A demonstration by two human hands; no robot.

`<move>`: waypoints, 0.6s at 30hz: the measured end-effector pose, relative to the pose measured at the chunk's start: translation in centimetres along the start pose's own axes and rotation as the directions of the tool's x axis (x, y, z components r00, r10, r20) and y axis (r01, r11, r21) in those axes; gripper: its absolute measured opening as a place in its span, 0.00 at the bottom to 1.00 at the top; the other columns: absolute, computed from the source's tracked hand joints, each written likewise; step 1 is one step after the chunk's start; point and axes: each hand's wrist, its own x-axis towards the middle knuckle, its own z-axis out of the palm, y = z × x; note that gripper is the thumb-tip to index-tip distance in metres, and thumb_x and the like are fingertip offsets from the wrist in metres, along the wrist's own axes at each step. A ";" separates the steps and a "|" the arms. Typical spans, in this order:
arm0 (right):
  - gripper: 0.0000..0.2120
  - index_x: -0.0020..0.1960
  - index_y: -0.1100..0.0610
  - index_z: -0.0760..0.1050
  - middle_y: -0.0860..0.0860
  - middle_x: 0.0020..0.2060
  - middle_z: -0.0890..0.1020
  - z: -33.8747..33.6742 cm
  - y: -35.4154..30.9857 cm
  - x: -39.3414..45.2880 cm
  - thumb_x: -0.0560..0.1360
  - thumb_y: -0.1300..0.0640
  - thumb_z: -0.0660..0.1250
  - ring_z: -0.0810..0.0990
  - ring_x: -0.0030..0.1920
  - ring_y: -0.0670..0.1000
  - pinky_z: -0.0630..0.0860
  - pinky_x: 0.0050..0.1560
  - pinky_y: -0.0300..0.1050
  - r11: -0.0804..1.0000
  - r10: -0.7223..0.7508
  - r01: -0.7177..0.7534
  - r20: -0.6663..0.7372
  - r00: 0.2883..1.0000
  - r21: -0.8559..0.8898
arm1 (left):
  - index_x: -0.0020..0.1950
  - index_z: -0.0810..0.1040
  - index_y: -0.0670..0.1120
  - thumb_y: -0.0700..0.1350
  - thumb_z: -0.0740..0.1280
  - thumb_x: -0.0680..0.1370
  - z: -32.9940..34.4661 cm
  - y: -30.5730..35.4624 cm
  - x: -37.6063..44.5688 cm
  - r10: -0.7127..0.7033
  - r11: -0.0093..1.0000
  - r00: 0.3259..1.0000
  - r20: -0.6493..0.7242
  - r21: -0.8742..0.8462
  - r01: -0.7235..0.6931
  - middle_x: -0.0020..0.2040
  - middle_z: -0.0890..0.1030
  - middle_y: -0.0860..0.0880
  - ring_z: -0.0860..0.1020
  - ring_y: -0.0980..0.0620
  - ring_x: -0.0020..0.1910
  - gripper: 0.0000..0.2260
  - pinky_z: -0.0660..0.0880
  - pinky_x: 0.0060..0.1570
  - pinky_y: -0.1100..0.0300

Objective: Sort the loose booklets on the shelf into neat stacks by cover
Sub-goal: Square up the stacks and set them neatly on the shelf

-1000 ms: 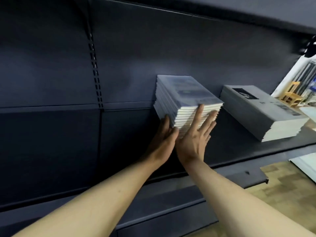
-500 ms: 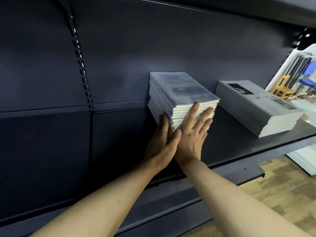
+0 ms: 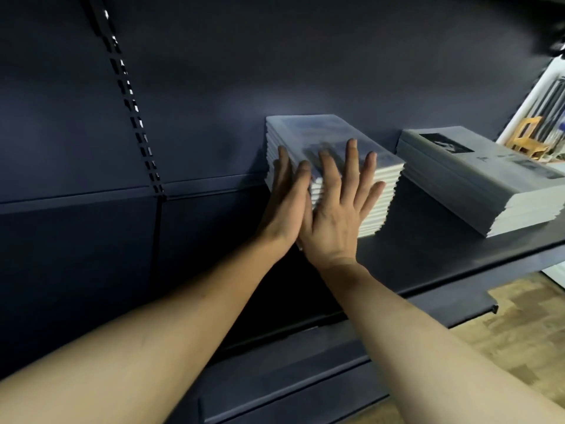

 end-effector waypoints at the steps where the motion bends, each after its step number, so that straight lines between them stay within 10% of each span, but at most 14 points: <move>1: 0.26 0.76 0.48 0.56 0.57 0.79 0.55 0.0 0.1 0.1 0.81 0.45 0.55 0.45 0.79 0.62 0.40 0.74 0.70 1.000 -0.002 0.003 -0.010 1.000 0.010 | 0.81 0.48 0.50 0.52 0.53 0.85 0.4 -0.4 0.2 0.008 1.000 1.000 -0.014 -0.028 -0.009 0.80 0.49 0.55 0.49 0.61 0.78 0.26 0.46 0.76 0.62; 6: 0.28 0.78 0.50 0.51 0.59 0.80 0.51 -0.3 -0.4 0.3 0.81 0.46 0.53 0.39 0.79 0.61 0.38 0.73 0.70 0.996 0.009 -0.008 -0.015 1.000 0.083 | 0.81 0.47 0.54 0.65 0.58 0.75 1.2 -0.5 0.5 -0.006 0.994 0.998 -0.057 -0.105 0.000 0.81 0.50 0.54 0.48 0.59 0.79 0.38 0.45 0.78 0.51; 13: 0.35 0.79 0.54 0.50 0.61 0.79 0.48 -0.4 -0.3 0.2 0.78 0.44 0.61 0.40 0.79 0.63 0.38 0.76 0.65 0.995 0.048 -0.044 -0.037 0.998 0.093 | 0.80 0.42 0.54 0.66 0.54 0.79 -0.9 -1.9 1.0 0.003 0.999 1.000 0.012 0.050 -0.003 0.80 0.44 0.57 0.45 0.62 0.77 0.36 0.43 0.75 0.62; 18: 0.34 0.78 0.55 0.53 0.61 0.79 0.51 -0.1 -0.1 0.2 0.78 0.46 0.61 0.42 0.79 0.64 0.39 0.76 0.65 0.998 0.028 -0.025 -0.052 0.998 0.058 | 0.81 0.52 0.50 0.67 0.51 0.80 -2.8 -3.5 4.1 -0.255 0.963 0.959 -0.126 -0.120 0.240 0.79 0.56 0.54 0.58 0.57 0.77 0.34 0.51 0.75 0.61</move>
